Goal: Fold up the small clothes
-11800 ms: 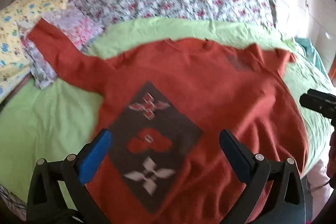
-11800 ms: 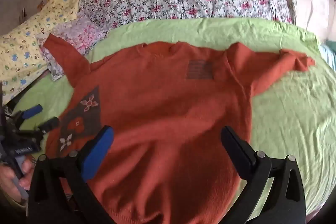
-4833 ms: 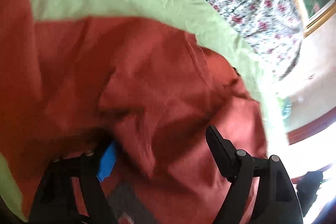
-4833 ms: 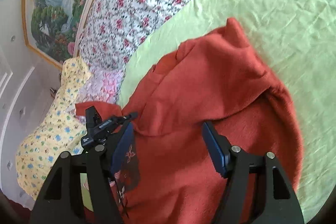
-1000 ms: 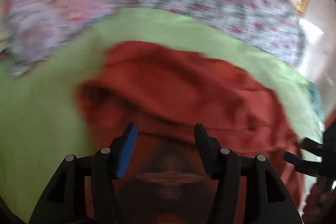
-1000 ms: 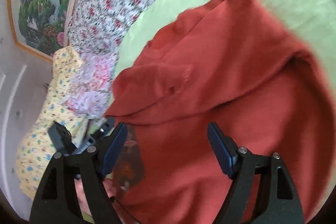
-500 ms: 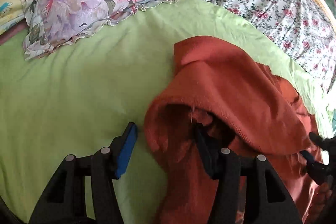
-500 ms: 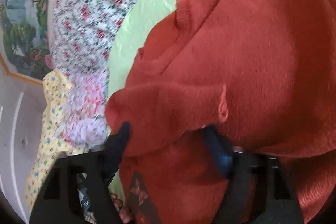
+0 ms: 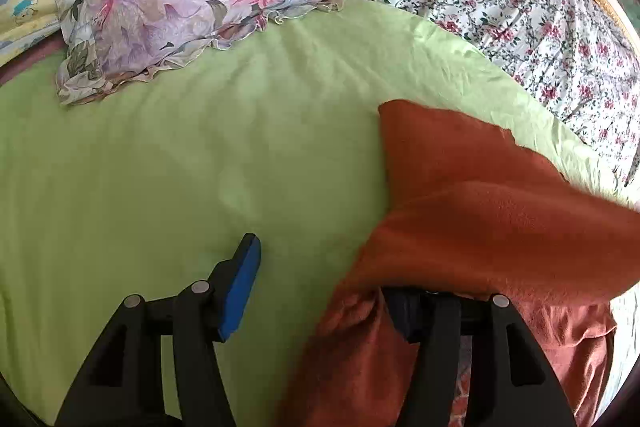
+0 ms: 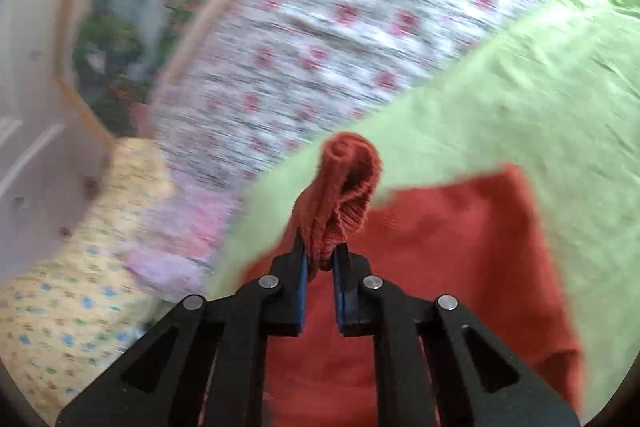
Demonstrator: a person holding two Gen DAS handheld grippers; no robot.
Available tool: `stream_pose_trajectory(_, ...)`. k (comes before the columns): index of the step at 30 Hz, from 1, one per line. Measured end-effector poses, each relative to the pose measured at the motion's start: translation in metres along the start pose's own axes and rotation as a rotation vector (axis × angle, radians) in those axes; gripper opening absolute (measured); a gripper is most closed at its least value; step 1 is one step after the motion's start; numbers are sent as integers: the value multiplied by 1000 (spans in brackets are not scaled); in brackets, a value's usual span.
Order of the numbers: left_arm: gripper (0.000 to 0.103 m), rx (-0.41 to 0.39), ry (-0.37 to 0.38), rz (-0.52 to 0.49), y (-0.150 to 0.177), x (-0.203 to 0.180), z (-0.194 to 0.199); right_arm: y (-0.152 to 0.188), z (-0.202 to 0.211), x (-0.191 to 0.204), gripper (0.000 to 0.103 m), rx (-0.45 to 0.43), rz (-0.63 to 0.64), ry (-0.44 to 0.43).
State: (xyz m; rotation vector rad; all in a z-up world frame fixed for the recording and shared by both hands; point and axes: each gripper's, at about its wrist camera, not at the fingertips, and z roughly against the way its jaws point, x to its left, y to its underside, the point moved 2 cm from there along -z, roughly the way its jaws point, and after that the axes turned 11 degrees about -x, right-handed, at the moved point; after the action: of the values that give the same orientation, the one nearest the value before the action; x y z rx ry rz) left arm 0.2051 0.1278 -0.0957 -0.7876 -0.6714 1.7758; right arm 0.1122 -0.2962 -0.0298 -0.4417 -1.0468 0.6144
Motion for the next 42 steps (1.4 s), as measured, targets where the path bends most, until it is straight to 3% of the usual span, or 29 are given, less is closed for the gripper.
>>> stream_pose_trajectory(5,59,3,-26,9,8,1,12,30,-14,-56,12,85,-103,86)
stream_pose_trajectory(7,59,-1,-9,39,7,8,15,24,-8,-49,12,43,-104,46)
stream_pose_trajectory(10,59,3,-9,55,9,12,19,15,1,-27,12,-18,13,14)
stream_pose_trajectory(14,59,37,-20,37,18,15,21,40,-17,-47,13,111,38,123)
stream_pose_trajectory(18,59,71,-28,-6,27,26,33,58,-12,-67,27,190,-11,192)
stream_pose_trajectory(20,57,98,12,-7,30,39,46,58,2,-71,28,175,-27,188)
stream_pose_trajectory(24,57,126,100,-17,17,45,61,55,28,-72,46,136,-38,173)
stream_pose_trajectory(25,61,125,113,-17,11,44,61,55,30,-71,49,130,-32,177)
stream_pose_trajectory(27,73,127,180,20,-8,38,54,53,34,-64,51,114,-15,181)
stream_pose_trajectory(30,76,173,284,57,-39,16,20,50,32,-49,54,106,-2,141)
stream_pose_trajectory(34,77,231,291,-37,-62,-22,-32,45,29,-32,56,82,35,109)
stream_pose_trajectory(38,77,356,297,-86,-67,-52,-99,52,14,-27,60,119,23,82)
stream_pose_trajectory(40,68,344,285,-106,-70,-57,-110,58,5,-25,60,144,30,60)
stream_pose_trajectory(41,51,309,296,-130,-75,-63,-109,62,-2,-24,60,160,45,51)
stream_pose_trajectory(42,9,304,318,-131,-76,-66,-110,65,-8,-23,60,173,61,54)
